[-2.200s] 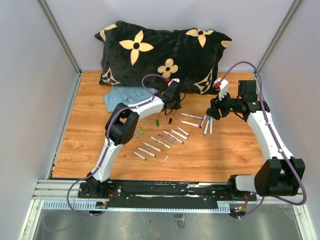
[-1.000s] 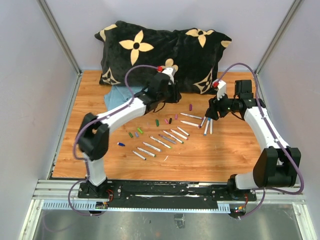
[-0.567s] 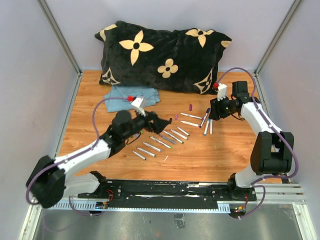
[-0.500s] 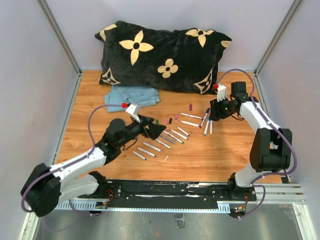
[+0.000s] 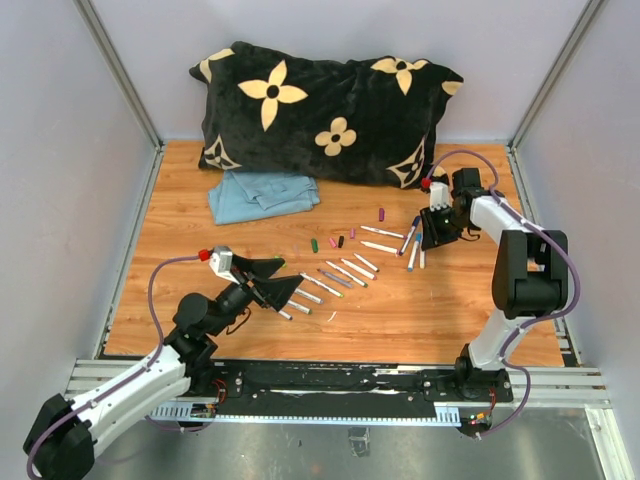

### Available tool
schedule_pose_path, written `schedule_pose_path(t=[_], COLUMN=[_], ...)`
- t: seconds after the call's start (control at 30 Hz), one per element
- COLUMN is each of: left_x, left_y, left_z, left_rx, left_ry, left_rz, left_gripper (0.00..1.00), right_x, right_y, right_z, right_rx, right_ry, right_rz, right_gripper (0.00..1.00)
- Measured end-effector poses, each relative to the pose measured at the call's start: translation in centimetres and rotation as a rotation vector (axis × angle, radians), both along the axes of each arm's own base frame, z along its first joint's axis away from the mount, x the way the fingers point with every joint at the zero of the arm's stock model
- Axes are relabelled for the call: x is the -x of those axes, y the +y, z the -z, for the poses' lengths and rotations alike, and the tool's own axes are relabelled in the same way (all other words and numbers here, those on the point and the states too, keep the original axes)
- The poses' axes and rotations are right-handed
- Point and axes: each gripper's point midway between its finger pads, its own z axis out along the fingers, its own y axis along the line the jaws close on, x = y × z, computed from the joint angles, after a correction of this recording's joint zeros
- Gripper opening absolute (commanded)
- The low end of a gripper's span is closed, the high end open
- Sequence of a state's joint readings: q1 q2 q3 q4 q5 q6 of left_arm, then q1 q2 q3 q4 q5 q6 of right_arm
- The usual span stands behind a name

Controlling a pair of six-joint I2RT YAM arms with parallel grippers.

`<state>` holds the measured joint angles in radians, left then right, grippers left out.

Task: Open the pen caps
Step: Pick up the pen from the center of the board.

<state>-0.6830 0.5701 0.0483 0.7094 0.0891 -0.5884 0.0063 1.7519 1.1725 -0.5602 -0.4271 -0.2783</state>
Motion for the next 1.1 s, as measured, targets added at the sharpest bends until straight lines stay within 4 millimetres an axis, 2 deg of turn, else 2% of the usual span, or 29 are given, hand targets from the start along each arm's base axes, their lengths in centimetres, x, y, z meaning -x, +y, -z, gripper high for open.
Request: schedule_pose_path(t=[0.1, 0.17, 0.4, 0.6, 0.77, 1.1], left_x=[0.2, 0.2, 0.2, 0.2, 0.2, 0.3], left_y=[0.6, 0.7, 0.8, 0.8, 0.8, 0.7], left_z=[-1.7, -2.0, -1.3, -1.2, -1.1, -1.2], left_rx=[0.044, 0.052, 0.042, 0.042, 0.044, 0.051], left_ry=[-0.047, -0.055, -0.040, -0.037, -0.034, -0.029], left_rz=[-0.018, -0.025, -0.027, -0.026, -0.026, -0.023], left_gripper=[0.99, 0.99, 0.99, 0.99, 0.99, 0.99], right_x=[-0.1, -0.2, 0.1, 0.1, 0.1, 0.1], right_y=[-0.2, -0.2, -0.5, -0.5, -0.5, -1.4], right_z=[0.5, 0.9, 1.9, 2.1, 2.1, 2.3], right_rx=[0.009, 0.013, 0.028, 0.030, 0.031, 0.082], right_ry=[0.020, 0.033, 0.072, 0.080, 0.084, 0.090], right_rz=[0.008, 0.013, 0.022, 0.023, 0.025, 0.042], right_gripper=[0.31, 0.31, 0.28, 0.28, 0.23, 0.20])
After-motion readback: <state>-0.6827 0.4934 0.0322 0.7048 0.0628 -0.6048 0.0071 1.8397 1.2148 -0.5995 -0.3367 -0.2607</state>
